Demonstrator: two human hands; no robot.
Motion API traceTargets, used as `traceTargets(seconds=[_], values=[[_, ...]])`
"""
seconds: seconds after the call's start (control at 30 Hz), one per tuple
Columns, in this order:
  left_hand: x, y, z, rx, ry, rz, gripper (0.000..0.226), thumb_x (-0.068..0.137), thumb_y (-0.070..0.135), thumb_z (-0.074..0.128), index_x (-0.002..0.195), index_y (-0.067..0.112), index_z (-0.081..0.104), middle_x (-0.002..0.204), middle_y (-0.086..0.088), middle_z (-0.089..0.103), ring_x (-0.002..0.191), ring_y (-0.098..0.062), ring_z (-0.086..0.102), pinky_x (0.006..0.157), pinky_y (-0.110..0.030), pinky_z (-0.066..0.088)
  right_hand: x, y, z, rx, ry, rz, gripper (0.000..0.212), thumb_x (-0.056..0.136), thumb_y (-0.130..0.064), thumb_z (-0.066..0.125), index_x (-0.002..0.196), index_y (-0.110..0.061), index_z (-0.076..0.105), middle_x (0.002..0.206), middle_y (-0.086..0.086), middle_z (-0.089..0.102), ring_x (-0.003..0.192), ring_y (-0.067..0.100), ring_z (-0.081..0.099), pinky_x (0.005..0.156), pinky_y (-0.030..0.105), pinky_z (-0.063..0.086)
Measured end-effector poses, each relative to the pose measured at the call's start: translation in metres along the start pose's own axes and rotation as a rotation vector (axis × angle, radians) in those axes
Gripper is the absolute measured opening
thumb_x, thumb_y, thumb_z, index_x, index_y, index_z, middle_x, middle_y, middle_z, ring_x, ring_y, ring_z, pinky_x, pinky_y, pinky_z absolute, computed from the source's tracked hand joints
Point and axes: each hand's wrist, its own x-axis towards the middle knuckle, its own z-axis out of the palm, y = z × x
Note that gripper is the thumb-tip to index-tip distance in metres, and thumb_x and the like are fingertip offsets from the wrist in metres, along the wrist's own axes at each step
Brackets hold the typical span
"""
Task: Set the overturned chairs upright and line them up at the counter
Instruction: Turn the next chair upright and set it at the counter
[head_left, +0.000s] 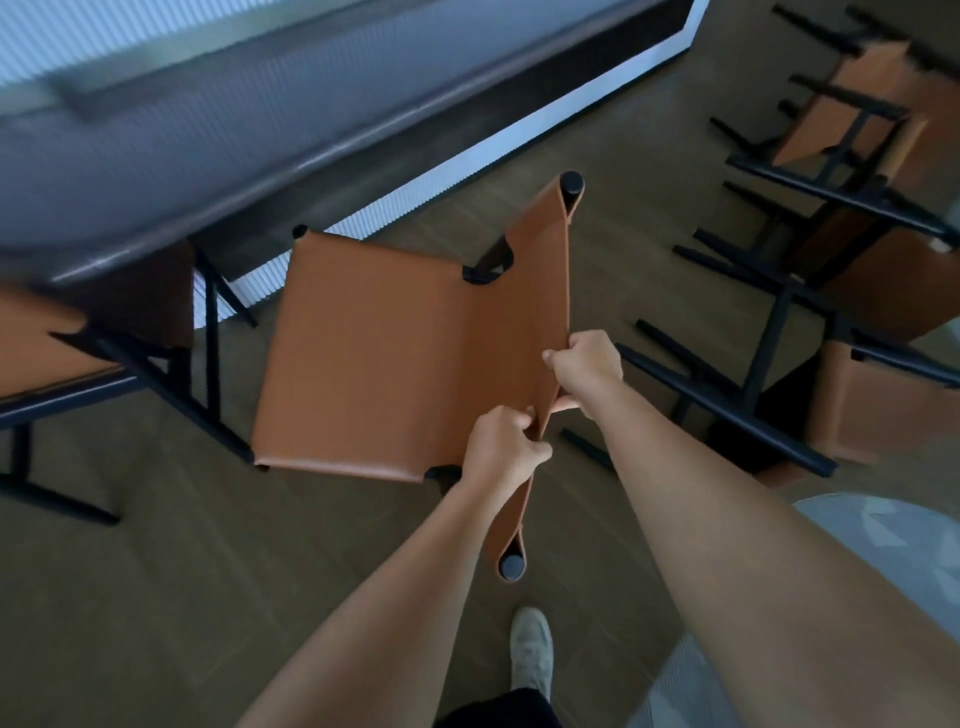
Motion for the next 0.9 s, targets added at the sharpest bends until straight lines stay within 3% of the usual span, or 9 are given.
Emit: traceTargets(seconds=[0.07, 0.17, 0.37, 0.5, 0.7, 0.8, 0.9], values=[[0.011, 0.008, -0.003, -0.015, -0.013, -0.072, 0.011, 0.081, 0.015, 0.067, 0.084, 0.005, 0.07, 0.064, -0.003, 0.059, 0.055, -0.014, 0.056, 0.051, -0.029, 0.047, 0.011, -0.007, -0.003, -0.016, -0.025, -0.018, 0.015, 0.098, -0.012, 0.054, 0.083, -0.016, 0.056, 0.086, 0.006, 0.063, 0.065, 0.029, 0.07, 0.058, 0.044, 0.062], [0.03, 0.016, -0.007, -0.005, -0.013, -0.144, 0.013, 0.077, 0.014, 0.069, 0.069, 0.007, 0.062, 0.061, -0.005, 0.056, 0.053, -0.016, 0.054, 0.049, -0.026, 0.039, 0.027, -0.018, -0.008, -0.051, -0.075, -0.057, 0.005, 0.1, -0.014, 0.051, 0.097, -0.015, 0.055, 0.094, 0.007, 0.063, 0.068, 0.028, 0.069, 0.062, 0.045, 0.062], [0.061, 0.035, -0.017, -0.013, 0.014, -0.208, 0.014, 0.073, 0.016, 0.07, 0.063, 0.01, 0.061, 0.055, -0.004, 0.054, 0.047, -0.017, 0.053, 0.051, -0.028, 0.041, 0.056, -0.04, -0.018, -0.07, -0.128, -0.081, 0.004, 0.101, -0.018, 0.05, 0.101, -0.016, 0.053, 0.1, 0.008, 0.063, 0.072, 0.028, 0.07, 0.065, 0.043, 0.063], [0.084, 0.046, -0.024, -0.054, 0.036, -0.229, 0.014, 0.071, 0.019, 0.07, 0.066, 0.006, 0.067, 0.055, -0.004, 0.057, 0.049, -0.018, 0.054, 0.053, -0.028, 0.043, 0.083, -0.053, -0.024, -0.053, -0.161, -0.083, 0.006, 0.101, -0.019, 0.052, 0.103, -0.016, 0.056, 0.097, 0.005, 0.063, 0.065, 0.023, 0.07, 0.065, 0.042, 0.063], [0.134, 0.066, -0.038, -0.099, 0.04, -0.249, 0.02, 0.07, 0.018, 0.068, 0.058, 0.014, 0.053, 0.048, 0.002, 0.048, 0.042, -0.015, 0.047, 0.051, -0.024, 0.04, 0.136, -0.082, -0.031, 0.009, -0.181, -0.057, 0.015, 0.099, -0.015, 0.055, 0.084, -0.016, 0.058, 0.092, 0.006, 0.066, 0.066, 0.026, 0.071, 0.066, 0.044, 0.063], [0.155, 0.072, -0.045, -0.145, 0.034, -0.256, 0.027, 0.073, 0.022, 0.069, 0.053, 0.017, 0.052, 0.041, 0.01, 0.045, 0.037, -0.009, 0.045, 0.048, -0.02, 0.038, 0.16, -0.098, -0.035, 0.036, -0.179, -0.034, 0.018, 0.098, -0.013, 0.057, 0.08, -0.016, 0.059, 0.081, 0.004, 0.066, 0.06, 0.023, 0.07, 0.058, 0.04, 0.062], [0.177, 0.078, -0.049, -0.164, 0.044, -0.252, 0.021, 0.076, 0.027, 0.07, 0.063, 0.015, 0.059, 0.052, 0.005, 0.052, 0.046, -0.012, 0.049, 0.052, -0.023, 0.04, 0.185, -0.111, -0.037, 0.036, -0.182, -0.028, 0.021, 0.099, -0.013, 0.056, 0.078, -0.017, 0.058, 0.076, 0.001, 0.064, 0.057, 0.021, 0.069, 0.054, 0.036, 0.061]])
